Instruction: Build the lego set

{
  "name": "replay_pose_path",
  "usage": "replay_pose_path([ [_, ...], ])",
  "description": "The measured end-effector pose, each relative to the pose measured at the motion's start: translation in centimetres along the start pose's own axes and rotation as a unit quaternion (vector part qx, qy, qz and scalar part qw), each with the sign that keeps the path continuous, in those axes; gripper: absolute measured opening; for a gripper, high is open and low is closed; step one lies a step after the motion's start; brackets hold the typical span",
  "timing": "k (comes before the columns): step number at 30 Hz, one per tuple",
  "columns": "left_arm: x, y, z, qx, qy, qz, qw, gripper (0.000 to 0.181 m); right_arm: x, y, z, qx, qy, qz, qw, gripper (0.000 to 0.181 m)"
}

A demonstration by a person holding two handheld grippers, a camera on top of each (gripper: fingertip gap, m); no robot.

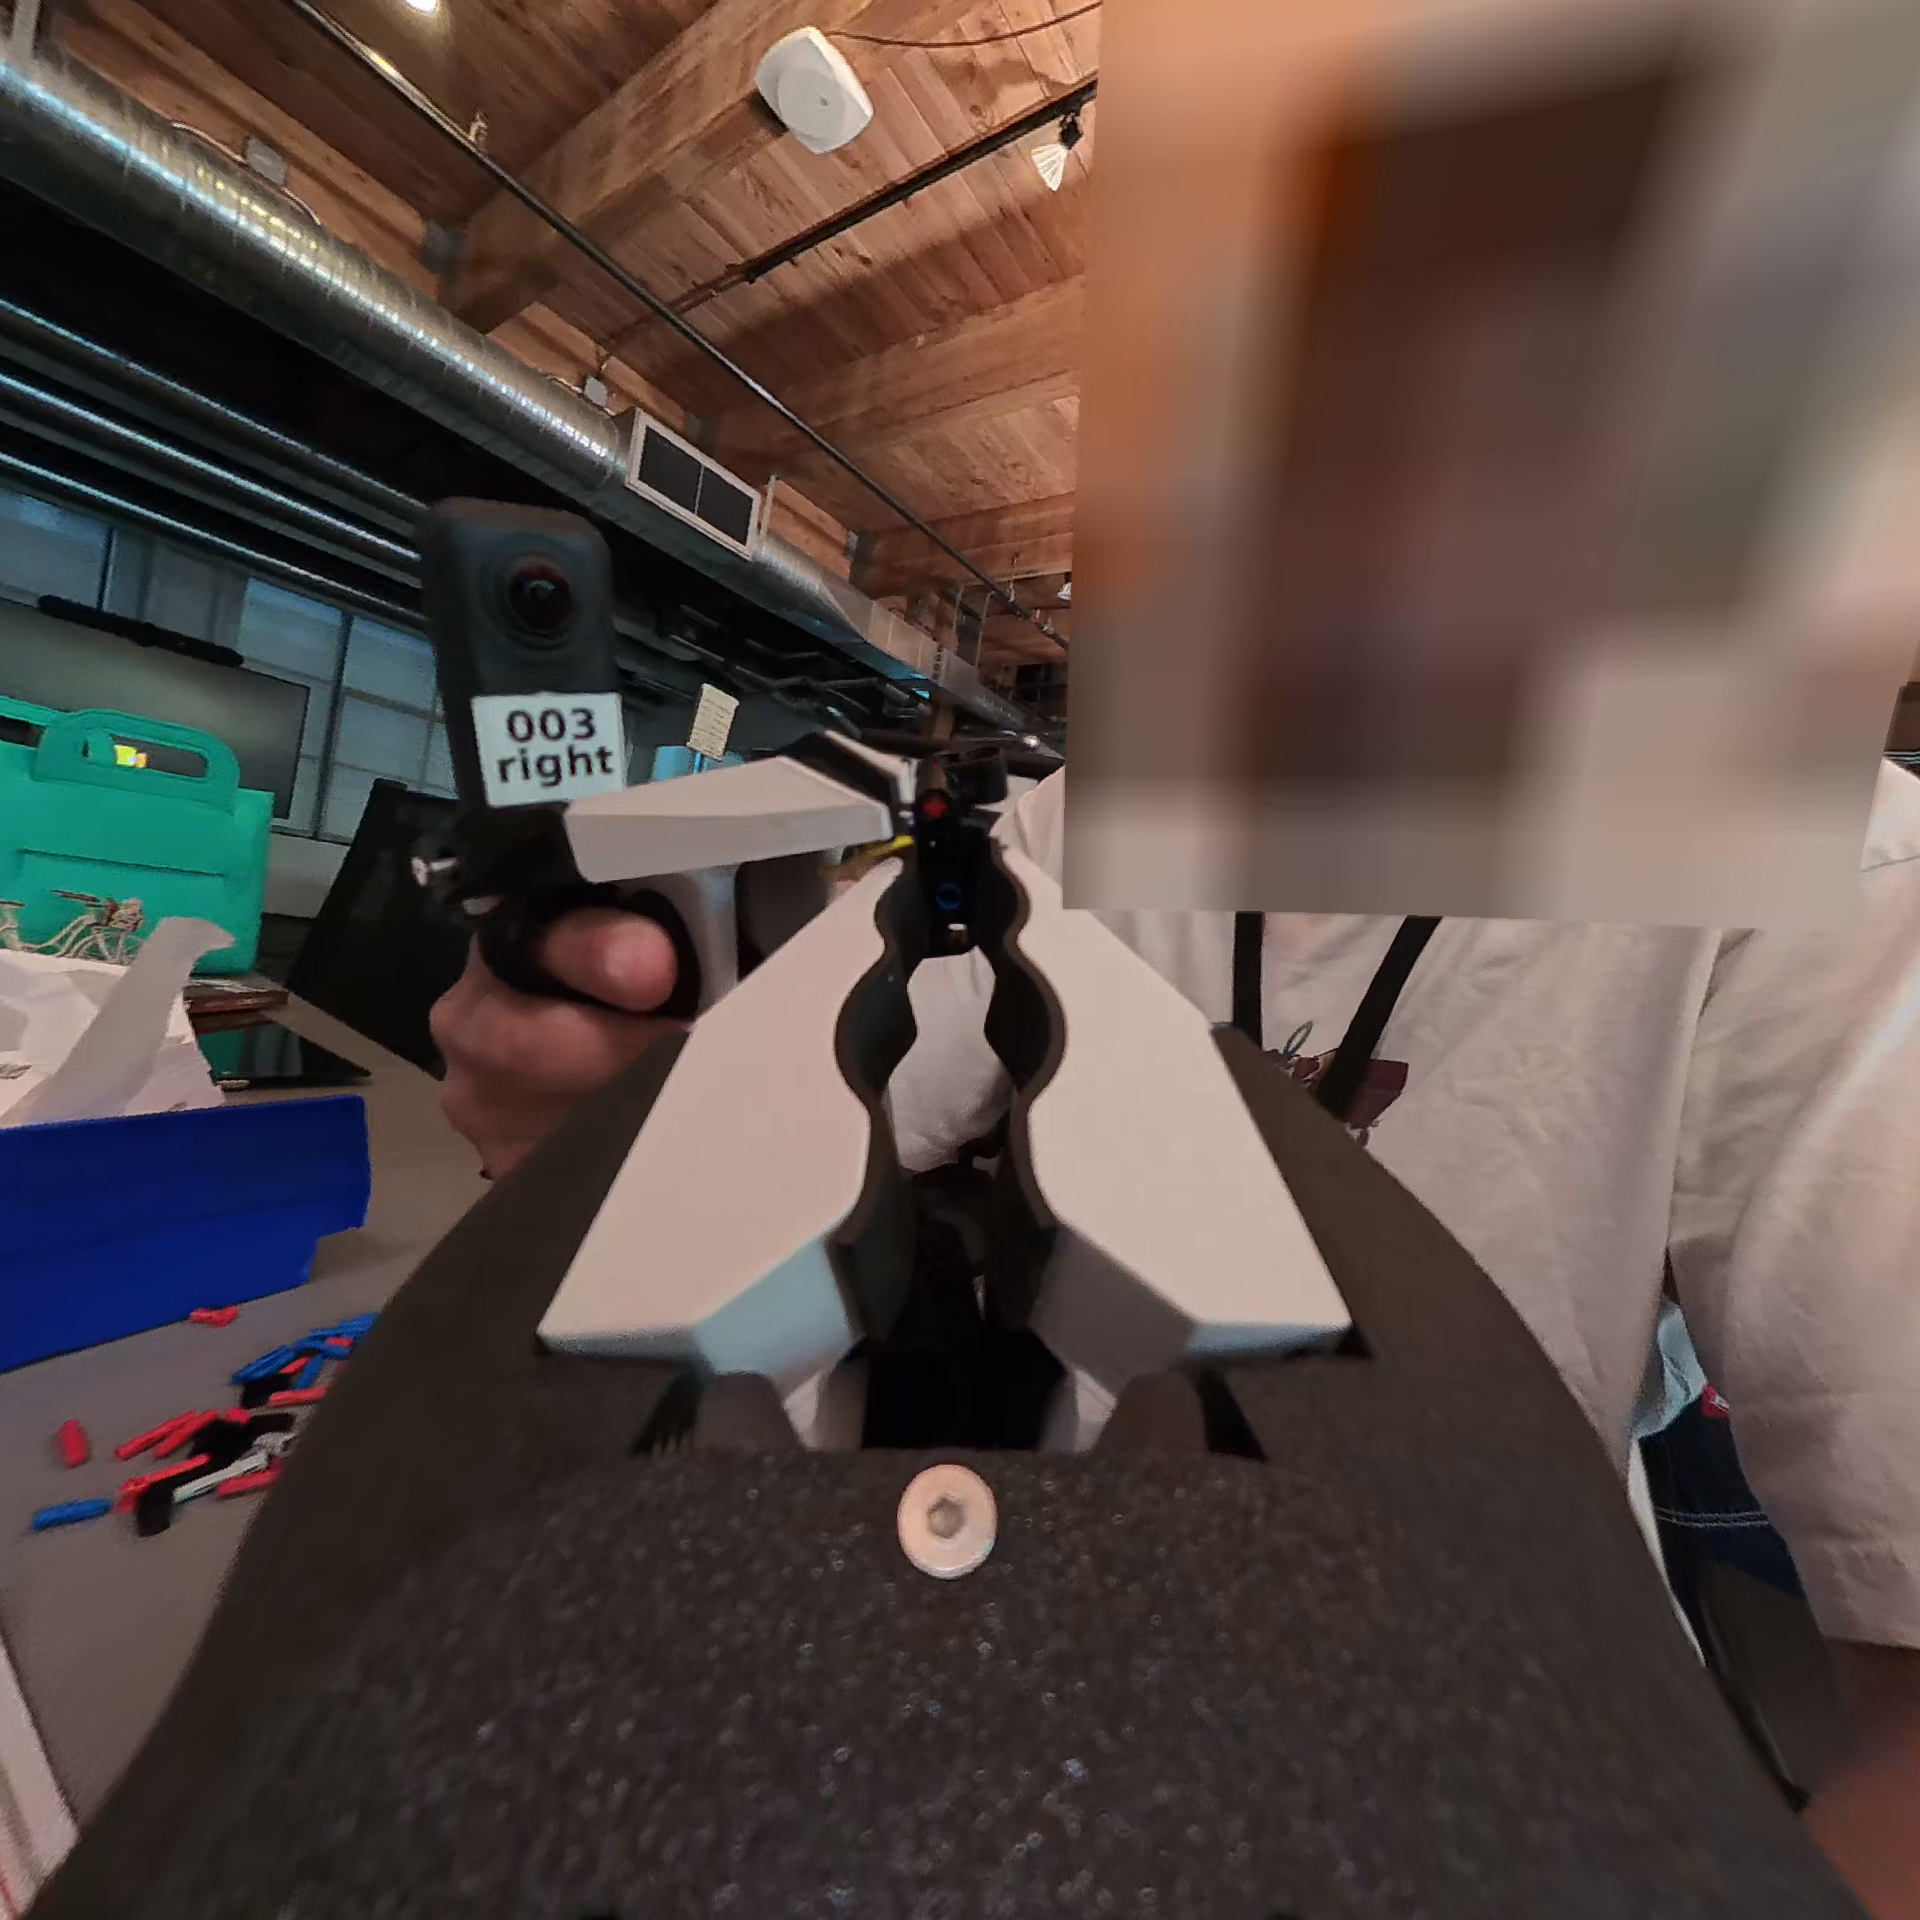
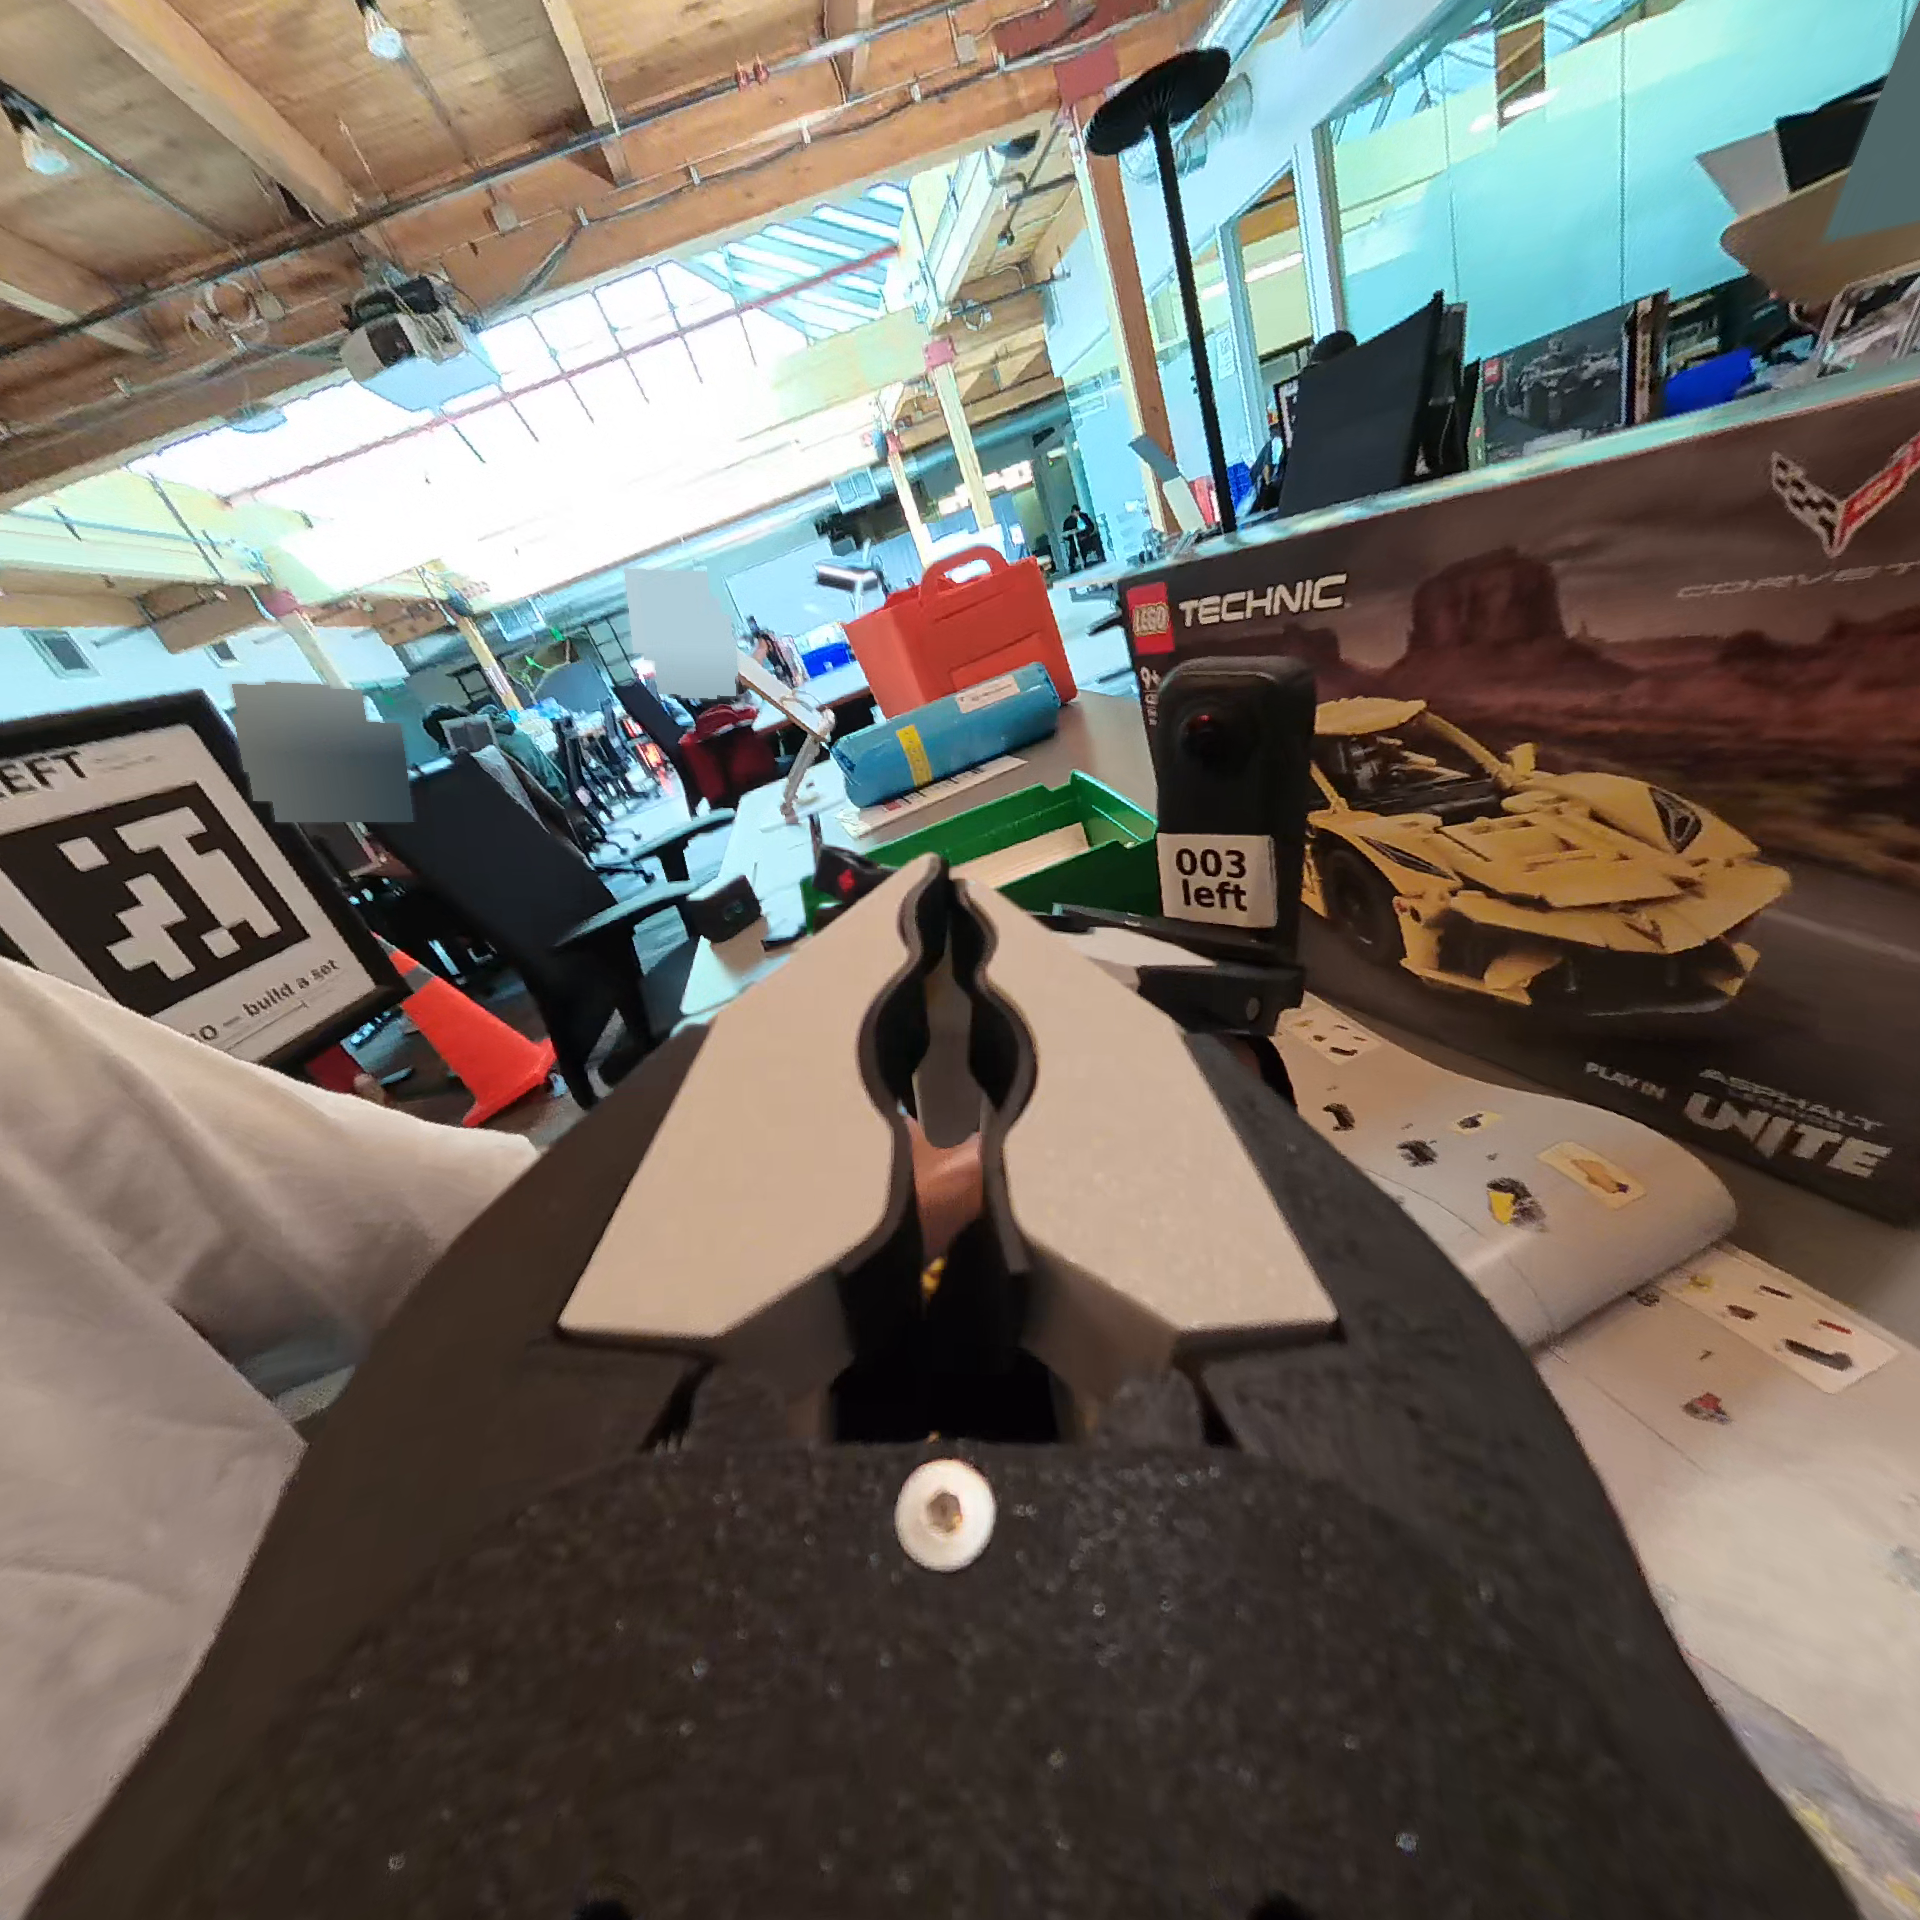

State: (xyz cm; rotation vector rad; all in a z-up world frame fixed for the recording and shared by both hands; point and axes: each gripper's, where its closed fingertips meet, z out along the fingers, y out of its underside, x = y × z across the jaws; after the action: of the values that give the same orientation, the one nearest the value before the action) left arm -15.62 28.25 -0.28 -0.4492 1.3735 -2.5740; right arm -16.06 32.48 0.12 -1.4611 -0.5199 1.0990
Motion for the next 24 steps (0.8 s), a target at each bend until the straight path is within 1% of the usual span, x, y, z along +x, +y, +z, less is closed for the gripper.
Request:
replay_pose_path([
  [3, 0.0, -0.1, 0.0, -0.006, -0.012, 0.001, 1.0, 0.006, 0.6, -0.3, -1.2, -0.002, 0.014, -0.001, 1.0, 0.0],
  [6, -0.3, 0.5, 0.2, -0.032, -0.034, 0.001, 0.999, 0.007, 1.0, -0.1, -2.8, -0.002, 0.032, -0.001, 0.999, 0.0],
  [8, -0.5, 0.7, 0.2, -0.042, -0.047, -0.002, 0.998, 0.006, 1.5, 0.6, -4.1, -0.032, 0.059, -0.018, 0.998, 0.0],
  [9, -0.6, 0.9, 0.1, -0.048, -0.058, -0.004, 0.997, 0.007, 1.3, 1.2, -4.7, -0.053, 0.065, -0.029, 0.996, 0.0],
  [11, -0.5, 1.1, 0.3, -0.05, -0.063, -0.008, 0.997, 0.007, -0.2, 1.8, -5.7, -0.063, 0.04, -0.034, 0.997, 0.0],
  [13, -0.8, 1.6, 0.6, -0.051, -0.071, -0.019, 0.996, 0.007, -1.5, 2.0, -6.0, -0.046, 0.011, -0.032, 0.998, 0.0],
  [15, -2.1, 2.9, 0.8, -0.071, -0.107, -0.028, 0.991, 0.006, -0.8, 2.6, -5.9, -0.049, 0.041, -0.045, 0.997, 0.01],
  [17, -3.3, 4.4, 0.9, -0.105, -0.155, -0.03, 0.982, 0.006, -0.3, 2.6, -5.9, -0.054, 0.068, -0.062, 0.994, 0.01],
  [18, -3.7, 4.6, 0.9, -0.106, -0.175, -0.027, 0.979, 0.006, -0.3, 2.7, -5.9, -0.062, 0.074, -0.073, 0.993, 0.006],
  [20, -4.1, 4.4, 0.7, -0.099, -0.212, -0.019, 0.972, 0.006, -0.1, 3.0, -6.3, -0.079, 0.09, -0.104, 0.987, 0.006],
  [21, -4.3, 4.4, 0.5, -0.097, -0.23, -0.016, 0.968, 0.006, -0.4, 3.3, -6.2, -0.085, 0.079, -0.108, 0.987, 0.007],
  [23, -4.5, 4.4, 0.1, -0.093, -0.252, -0.015, 0.963, 0.006, -0.8, 3.4, -5.9, -0.083, 0.063, -0.095, 0.99, 0.01],
  [24, -4.4, 4.4, 0.0, -0.087, -0.257, -0.016, 0.962, 0.006, -0.6, 3.7, -5.8, -0.089, 0.067, -0.09, 0.99, 0.009],
])
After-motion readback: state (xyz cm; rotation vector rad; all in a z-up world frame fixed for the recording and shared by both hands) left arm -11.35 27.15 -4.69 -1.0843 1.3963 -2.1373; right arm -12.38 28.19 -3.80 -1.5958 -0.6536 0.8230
